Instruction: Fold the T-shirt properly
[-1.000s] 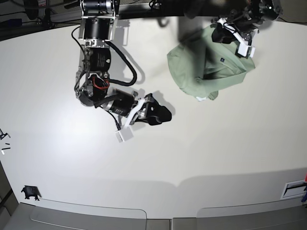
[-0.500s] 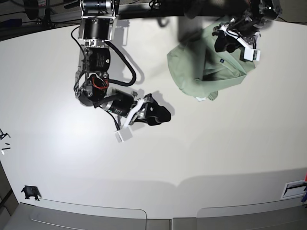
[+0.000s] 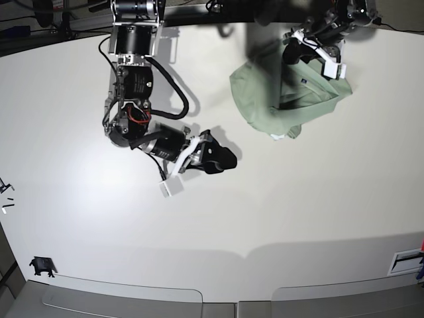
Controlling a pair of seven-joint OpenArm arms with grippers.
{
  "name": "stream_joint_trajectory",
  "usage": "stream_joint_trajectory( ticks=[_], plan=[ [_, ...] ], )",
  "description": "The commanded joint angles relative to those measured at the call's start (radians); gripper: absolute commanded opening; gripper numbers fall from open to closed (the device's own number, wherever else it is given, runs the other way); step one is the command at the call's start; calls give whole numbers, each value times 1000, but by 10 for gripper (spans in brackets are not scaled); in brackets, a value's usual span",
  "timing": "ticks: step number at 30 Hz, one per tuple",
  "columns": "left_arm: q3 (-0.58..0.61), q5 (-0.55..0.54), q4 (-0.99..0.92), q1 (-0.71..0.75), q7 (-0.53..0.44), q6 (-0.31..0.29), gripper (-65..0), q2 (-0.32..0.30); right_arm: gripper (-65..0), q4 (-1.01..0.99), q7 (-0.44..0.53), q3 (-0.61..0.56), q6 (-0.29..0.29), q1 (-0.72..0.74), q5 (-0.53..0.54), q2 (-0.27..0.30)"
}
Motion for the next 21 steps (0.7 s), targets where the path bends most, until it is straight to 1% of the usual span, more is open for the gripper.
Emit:
stream_joint_trajectory(
  ticks=[1, 2, 4, 6, 8, 14, 17, 21],
  plan=[
    [0, -11, 13, 2, -9, -9, -601, -3, -385, 19, 21, -1, 11, 22, 29, 0],
    [0, -11, 15, 3, -9, -12, -650, -3, -385, 19, 21, -1, 11, 22, 29, 0],
    [0, -10, 29, 3, -7, -36, -650, -4, -385, 19, 21, -1, 11, 22, 29, 0],
    [0, -10, 64, 3, 15, -54, -650, -13, -385, 19, 21, -1, 11, 22, 29, 0],
    [-2, -11, 120, 6, 45, -65, -650, -35, -385, 19, 20, -1, 11, 22, 29, 0],
    [-2, -11, 316, 34, 162, -64, -650, -109, -385, 19, 20, -1, 11, 22, 29, 0],
    [-2, -8, 386, 69, 189, -64, -650, -114, -385, 19, 20, -1, 11, 22, 29, 0],
    [-2, -8, 442, 116, 195, -64, -650, -114, -385, 19, 20, -1, 11, 22, 29, 0]
  ],
)
